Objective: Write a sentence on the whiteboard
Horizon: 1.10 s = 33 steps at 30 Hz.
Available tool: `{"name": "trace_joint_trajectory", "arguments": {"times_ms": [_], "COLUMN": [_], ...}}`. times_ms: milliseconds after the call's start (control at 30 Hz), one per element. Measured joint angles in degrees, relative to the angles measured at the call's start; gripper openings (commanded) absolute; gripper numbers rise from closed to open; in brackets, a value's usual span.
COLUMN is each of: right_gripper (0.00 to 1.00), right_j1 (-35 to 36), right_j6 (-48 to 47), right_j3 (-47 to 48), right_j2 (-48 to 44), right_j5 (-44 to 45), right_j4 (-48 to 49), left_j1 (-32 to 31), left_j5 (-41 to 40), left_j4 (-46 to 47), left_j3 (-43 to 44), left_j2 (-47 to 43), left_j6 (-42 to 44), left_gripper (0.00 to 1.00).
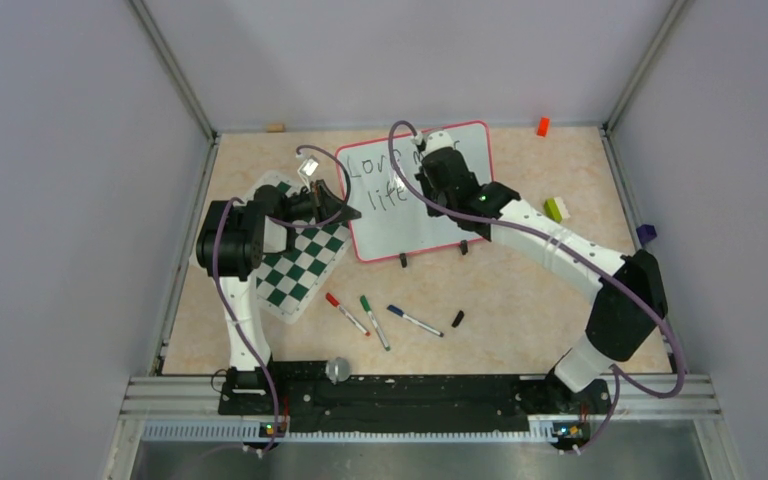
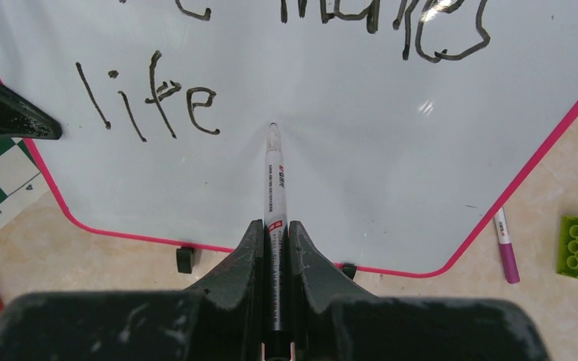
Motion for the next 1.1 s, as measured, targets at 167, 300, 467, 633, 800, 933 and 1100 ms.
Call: {"name": "trace_joint_trajectory", "arguments": {"times_ms": [167,300,467,633,800,933,1100], "right_gripper": [0.00,0.00,0.00,0.00,0.00,0.00,0.00], "right_j1": [-0.2,-0.2,-0.2,-0.2,-0.2,-0.3,-0.3], "right_j6": [-0.1,-0.2,-0.3,-0.3,-0.2,-0.2,-0.2], "right_j3": [0.2,0.3,1.4,1.7,2.8,2.8,2.9], "right_j2": [1.0,1.4,2.2,3.2,3.8,3.8,3.8], "right_j5": [-1.3,-1.5,-1.5,-1.4,-1.0,-0.6,-0.3], "right_j4": [0.0,0.0,0.1,0.0,-0.9,-0.9,-1.0], "left_j1": [0.0,0.0,0.0,0.0,0.0,0.0,0.0], "left_j5": [0.0,0.0,0.0,0.0,-0.2,-0.3,-0.4], "left_j4": [0.0,0.0,0.0,-0.1,-0.1,-0.1,-0.1], "left_j3": [0.0,0.0,0.0,-0.1,-0.3,-0.3,-0.4], "left_j2": [0.0,0.0,0.0,0.0,0.0,0.0,0.0], "left_j6": [0.0,0.0,0.0,0.1,0.0,0.0,0.0], "left_gripper": [0.00,0.00,0.00,0.00,0.00,0.00,0.00]}}
